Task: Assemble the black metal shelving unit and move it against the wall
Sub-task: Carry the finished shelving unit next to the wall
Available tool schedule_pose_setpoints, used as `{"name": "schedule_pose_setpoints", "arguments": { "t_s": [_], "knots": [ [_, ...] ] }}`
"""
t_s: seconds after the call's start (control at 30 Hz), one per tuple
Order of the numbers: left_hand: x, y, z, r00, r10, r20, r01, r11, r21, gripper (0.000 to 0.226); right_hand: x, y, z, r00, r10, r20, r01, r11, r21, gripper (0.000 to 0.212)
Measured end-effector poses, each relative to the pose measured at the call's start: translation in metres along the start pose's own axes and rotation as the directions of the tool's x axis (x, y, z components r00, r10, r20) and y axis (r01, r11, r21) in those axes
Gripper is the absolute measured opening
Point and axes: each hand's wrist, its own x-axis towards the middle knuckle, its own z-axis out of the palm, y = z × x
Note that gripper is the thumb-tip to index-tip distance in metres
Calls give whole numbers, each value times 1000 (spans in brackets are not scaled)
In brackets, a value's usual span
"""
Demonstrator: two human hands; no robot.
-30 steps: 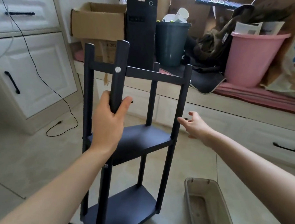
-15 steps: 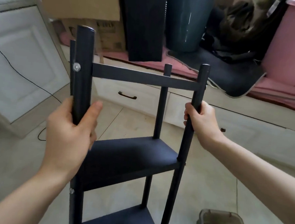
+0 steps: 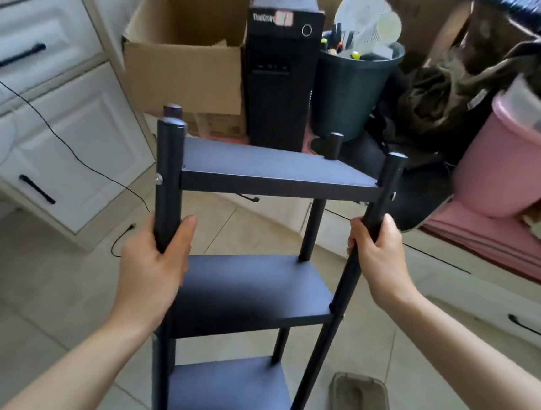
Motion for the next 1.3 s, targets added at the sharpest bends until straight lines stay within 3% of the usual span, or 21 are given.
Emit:
{"name": "schedule_pose_setpoints", "arguments": {
  "t_s": [0.3, 0.43, 0.63, 0.83, 0.93, 1.0, 1.17, 1.3],
  "knots": [
    [-11, 175, -31, 994, -110, -18, 112, 988, 106, 28, -73, -179, -74, 999, -32, -38, 30, 997, -72, 8],
    [-27, 241, -52, 986, -144, 83, 133, 983, 124, 29, -126, -249, -109, 998, -37, -58, 32, 995, -94, 9],
    [-46, 295, -57, 960, -147, 238, 133, 988, 72, 30, -176, -296, -145, 989, -51, -137, 34, 992, -122, 9],
    [-63, 324, -47, 836, -155, 526, 154, 987, 46, 24, -235, -304, -189, 959, 25, -283, -44, 997, -61, 10],
    [-75, 333, -25, 763, -160, 626, 196, 981, 12, 9, -262, -300, -208, 927, 47, -373, -62, 998, -29, 26],
    [-84, 338, -6, 714, -185, 676, 235, 972, 18, 23, -280, -295, -223, 898, 91, -431, -102, 995, -4, 34],
    [-111, 351, 47, 612, -248, 751, 333, 942, 39, 47, -319, -282, -264, 797, 179, -576, -180, 982, 57, 28],
    [-147, 367, 92, 547, -222, 807, 365, 931, 8, 45, -346, -269, -305, 722, 250, -645, -222, 967, 126, 21]
  ]
}}
